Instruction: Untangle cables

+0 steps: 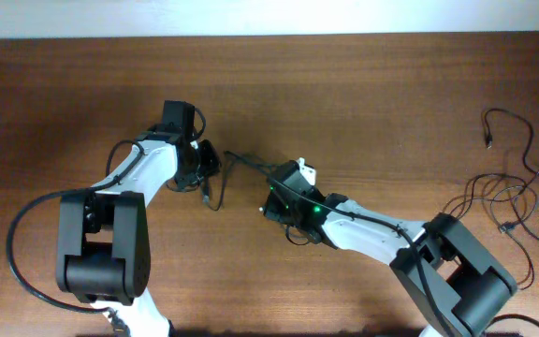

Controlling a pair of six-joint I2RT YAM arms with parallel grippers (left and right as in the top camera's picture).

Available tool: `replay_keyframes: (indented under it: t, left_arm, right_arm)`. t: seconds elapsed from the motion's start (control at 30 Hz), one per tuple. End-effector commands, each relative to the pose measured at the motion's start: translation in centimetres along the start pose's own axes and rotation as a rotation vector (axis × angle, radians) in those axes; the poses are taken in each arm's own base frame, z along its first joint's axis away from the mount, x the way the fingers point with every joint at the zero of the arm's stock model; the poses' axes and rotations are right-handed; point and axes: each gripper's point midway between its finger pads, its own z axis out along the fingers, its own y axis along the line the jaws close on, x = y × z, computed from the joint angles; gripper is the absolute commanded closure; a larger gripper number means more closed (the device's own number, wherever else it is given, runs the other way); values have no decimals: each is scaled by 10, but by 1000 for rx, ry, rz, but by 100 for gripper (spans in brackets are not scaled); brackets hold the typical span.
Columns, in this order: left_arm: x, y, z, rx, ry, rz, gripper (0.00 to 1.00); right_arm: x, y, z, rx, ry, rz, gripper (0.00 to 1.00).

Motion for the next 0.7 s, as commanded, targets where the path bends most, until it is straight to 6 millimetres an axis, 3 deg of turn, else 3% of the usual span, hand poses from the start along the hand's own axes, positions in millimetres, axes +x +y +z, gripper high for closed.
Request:
replay_keyframes:
  t: [0.0, 0.03, 0.1, 0.13, 0.23, 0.47, 0.53, 0.67]
  left_arm:
    - [22, -41, -3, 249, 107, 182, 80]
    - [26, -47, -6, 289, 128, 182, 79]
    - [29, -51, -7, 316, 142, 181, 77]
    - [29, -53, -8, 325, 146, 181, 74]
    - [30, -53, -8, 328, 149, 180, 73]
    - [39, -69, -16, 432, 201, 171, 67]
    - [42, -84, -25, 528, 225, 178, 68]
    - [45, -91, -30, 566, 269, 101, 71]
  right_arm:
    - [31, 45, -3, -299, 182, -299, 96]
    - [33, 65, -12, -429, 198, -386, 91]
    - [32, 82, -21, -534, 186, -468, 60]
    - [30, 85, -22, -545, 173, -474, 51]
    - [24, 92, -23, -568, 137, -487, 37]
    - [11, 94, -20, -548, 65, -488, 36]
    - [6, 101, -23, -575, 34, -496, 37]
    - [-7, 102, -21, -547, -32, -483, 40]
